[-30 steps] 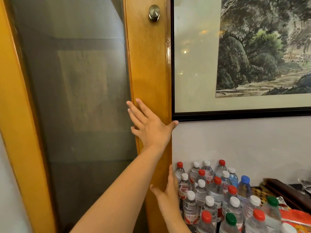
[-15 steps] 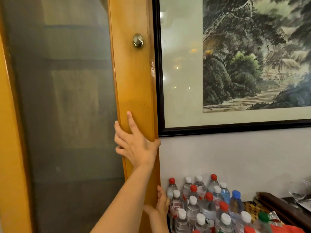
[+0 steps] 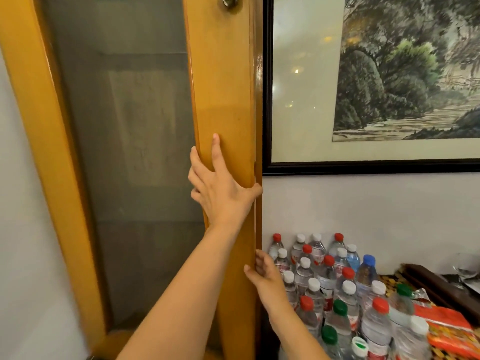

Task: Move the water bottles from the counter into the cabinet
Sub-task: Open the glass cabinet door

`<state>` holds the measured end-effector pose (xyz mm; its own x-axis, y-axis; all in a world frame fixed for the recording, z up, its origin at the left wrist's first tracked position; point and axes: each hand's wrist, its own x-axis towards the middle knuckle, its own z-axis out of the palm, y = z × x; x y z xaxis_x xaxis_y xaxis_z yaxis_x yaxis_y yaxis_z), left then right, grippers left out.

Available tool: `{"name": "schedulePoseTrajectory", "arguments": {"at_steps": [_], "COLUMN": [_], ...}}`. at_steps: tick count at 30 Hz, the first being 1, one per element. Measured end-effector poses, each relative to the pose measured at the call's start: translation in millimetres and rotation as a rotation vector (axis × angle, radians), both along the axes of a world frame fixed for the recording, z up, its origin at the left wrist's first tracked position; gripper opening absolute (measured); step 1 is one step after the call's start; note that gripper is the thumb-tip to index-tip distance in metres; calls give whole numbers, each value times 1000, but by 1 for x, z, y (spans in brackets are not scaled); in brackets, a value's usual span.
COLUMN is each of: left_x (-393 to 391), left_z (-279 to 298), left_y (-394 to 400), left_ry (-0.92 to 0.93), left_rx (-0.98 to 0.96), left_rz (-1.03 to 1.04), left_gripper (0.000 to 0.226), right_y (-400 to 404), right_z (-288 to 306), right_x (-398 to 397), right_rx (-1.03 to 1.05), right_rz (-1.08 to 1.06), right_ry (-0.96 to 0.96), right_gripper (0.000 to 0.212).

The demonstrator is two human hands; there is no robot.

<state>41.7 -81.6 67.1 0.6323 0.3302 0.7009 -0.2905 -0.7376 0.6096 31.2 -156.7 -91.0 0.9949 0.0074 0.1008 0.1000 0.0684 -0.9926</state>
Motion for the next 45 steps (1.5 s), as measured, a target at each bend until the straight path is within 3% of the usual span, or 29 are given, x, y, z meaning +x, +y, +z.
{"name": "schedulePoseTrajectory", "arguments": {"at_steps": [5, 8, 11, 15, 19, 26, 33, 37, 40, 43, 45], "left_x": [-31, -55, -63, -74, -107, -172, -236, -271, -290, -305, -309], "left_z": [-34, -82, -111, -120, -129, -119, -122, -127, -131, -139, -145], "left_y": [22, 20, 11, 11, 35, 78, 160, 213, 245, 260, 263], "left_ry": [-107, 30, 188, 64, 1, 18, 37, 33, -39, -167, -243], "left_rx": [6, -7, -57, -133, -139, -142, -218, -352, -452, -524, -563], "left_rz": [-110, -122, -100, 43, 11, -138, -313, -325, -285, -141, -26], "left_gripper": [111, 125, 135, 124, 121, 110, 107, 89, 52, 24, 24], "right_y": [-2, -3, 0, 6, 11, 38, 97, 140, 175, 214, 238], "right_z": [-6, -6, -5, -13, -33, -80, -89, -87, -87, -85, -84], "right_x": [-23, -36, -50, -70, -94, -136, -184, -205, -217, -226, -231], "right_rx": [-48, -88, -58, -6, 45, -123, -185, -223, -224, -223, -213], "right_rz": [13, 24, 38, 94, 274, 588, 816, 931, 955, 961, 963], "right_ry": [-45, -79, -109, -121, -52, 98, 60, -7, -50, -78, -79], "right_gripper": [38, 42, 31, 31, 29, 35, 39, 40, 44, 53, 58]}}
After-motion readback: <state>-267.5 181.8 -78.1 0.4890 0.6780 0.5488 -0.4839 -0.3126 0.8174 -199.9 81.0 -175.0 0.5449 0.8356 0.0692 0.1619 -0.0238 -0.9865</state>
